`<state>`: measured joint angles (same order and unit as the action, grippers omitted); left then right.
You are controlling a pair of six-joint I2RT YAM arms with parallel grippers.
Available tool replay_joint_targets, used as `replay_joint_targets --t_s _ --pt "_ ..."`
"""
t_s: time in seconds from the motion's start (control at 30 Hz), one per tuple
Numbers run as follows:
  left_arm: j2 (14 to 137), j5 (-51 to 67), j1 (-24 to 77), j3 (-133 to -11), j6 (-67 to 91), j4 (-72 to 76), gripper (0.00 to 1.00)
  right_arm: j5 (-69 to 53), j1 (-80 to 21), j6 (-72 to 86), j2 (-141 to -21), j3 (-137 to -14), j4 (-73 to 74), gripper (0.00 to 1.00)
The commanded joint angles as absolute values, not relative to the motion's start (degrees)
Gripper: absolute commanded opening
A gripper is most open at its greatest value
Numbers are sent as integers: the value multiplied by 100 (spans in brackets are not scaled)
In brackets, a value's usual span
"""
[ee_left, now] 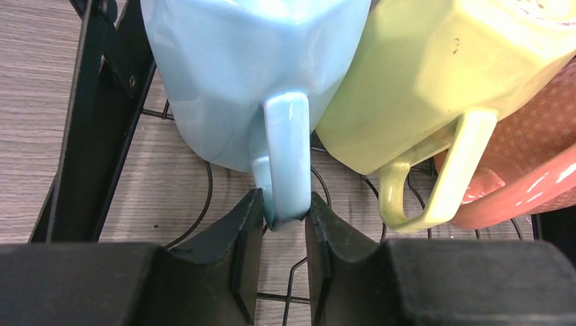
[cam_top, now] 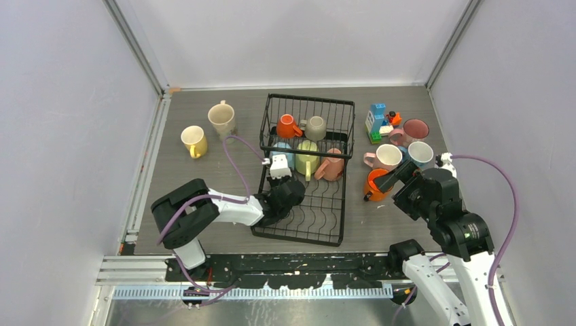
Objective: Unload the cups from the dish rack
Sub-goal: Unload the cup from the dish rack.
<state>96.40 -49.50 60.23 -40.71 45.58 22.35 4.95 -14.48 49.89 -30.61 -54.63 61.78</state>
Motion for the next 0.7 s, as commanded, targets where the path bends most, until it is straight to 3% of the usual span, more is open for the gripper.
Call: replay_joint_targets --t_s 0.0,0.4,0.67 --pt "9459 -5054 5983 -4123 4478 2532 26 448 -1426 4957 -3038 -5395 5982 100" --pt "8779 -4850 5983 -3739 4495 2226 6 396 -1431 5032 -3023 -5186 5739 100" --pt "8621 -4662 6054 -3449 4605 2111 2 383 -1424 5057 -3026 -5057 5613 100"
